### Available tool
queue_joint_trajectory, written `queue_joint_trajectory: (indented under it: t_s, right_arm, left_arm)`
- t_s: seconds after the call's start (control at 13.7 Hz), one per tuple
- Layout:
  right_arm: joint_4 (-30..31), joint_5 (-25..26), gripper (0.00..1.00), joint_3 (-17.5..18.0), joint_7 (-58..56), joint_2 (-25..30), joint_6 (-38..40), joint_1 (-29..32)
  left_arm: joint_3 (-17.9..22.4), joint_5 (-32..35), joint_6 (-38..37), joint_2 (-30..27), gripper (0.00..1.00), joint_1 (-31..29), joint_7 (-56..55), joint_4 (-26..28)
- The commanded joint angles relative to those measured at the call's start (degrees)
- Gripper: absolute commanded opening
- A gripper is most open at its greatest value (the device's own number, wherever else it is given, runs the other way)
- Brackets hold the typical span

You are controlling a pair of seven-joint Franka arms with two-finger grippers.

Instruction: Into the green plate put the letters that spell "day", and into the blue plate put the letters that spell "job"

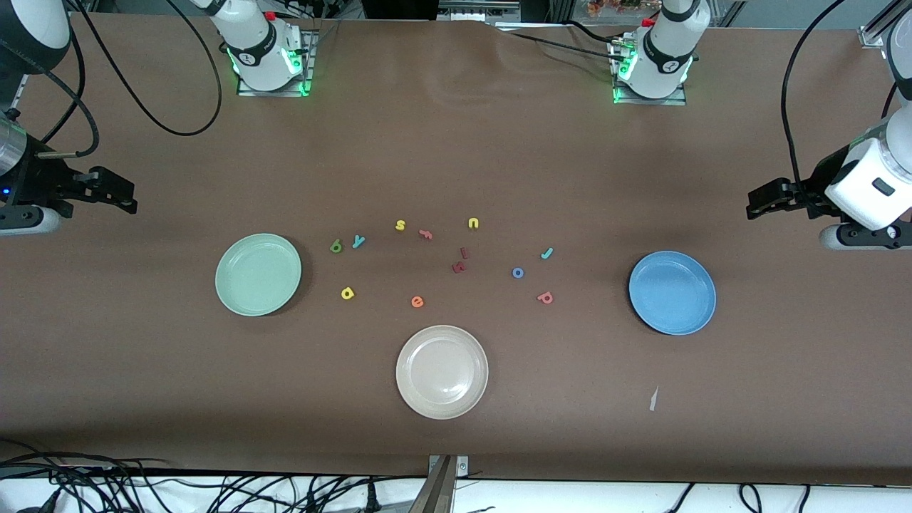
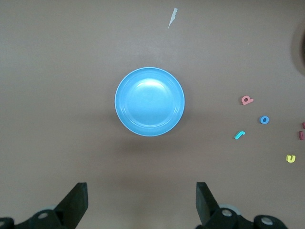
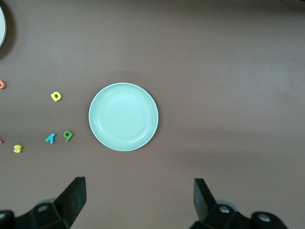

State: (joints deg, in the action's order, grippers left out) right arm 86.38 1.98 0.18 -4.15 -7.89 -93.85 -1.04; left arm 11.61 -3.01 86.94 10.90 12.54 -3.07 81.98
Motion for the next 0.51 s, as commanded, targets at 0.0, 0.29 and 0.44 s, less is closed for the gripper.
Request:
queue_joint_trajectory:
  t_s: [0.0, 0.29, 0.44]
  right_arm:
    - [-0.7, 0.3, 1.0, -0.1, 2.2, 0.7, 0.3, -0.1]
    - [-1.5, 0.7, 1.0, -0.2, 2.0, 0.4, 0.7, -0.3]
    - [-1.3, 0.8, 1.0, 0.3, 1.3, 0.2, 0.9, -0.6]
  left_arm:
    - [0.9, -1.4, -1.9, 0.7, 1.0, -0.1, 1.2, -1.5]
    - [0.7, -1.4, -2.0, 0.8, 1.0, -0.2, 1.1, -1.5]
    - [0.6, -1.2, -2.0, 0.9, 1.0, 0.1, 1.0, -1.5]
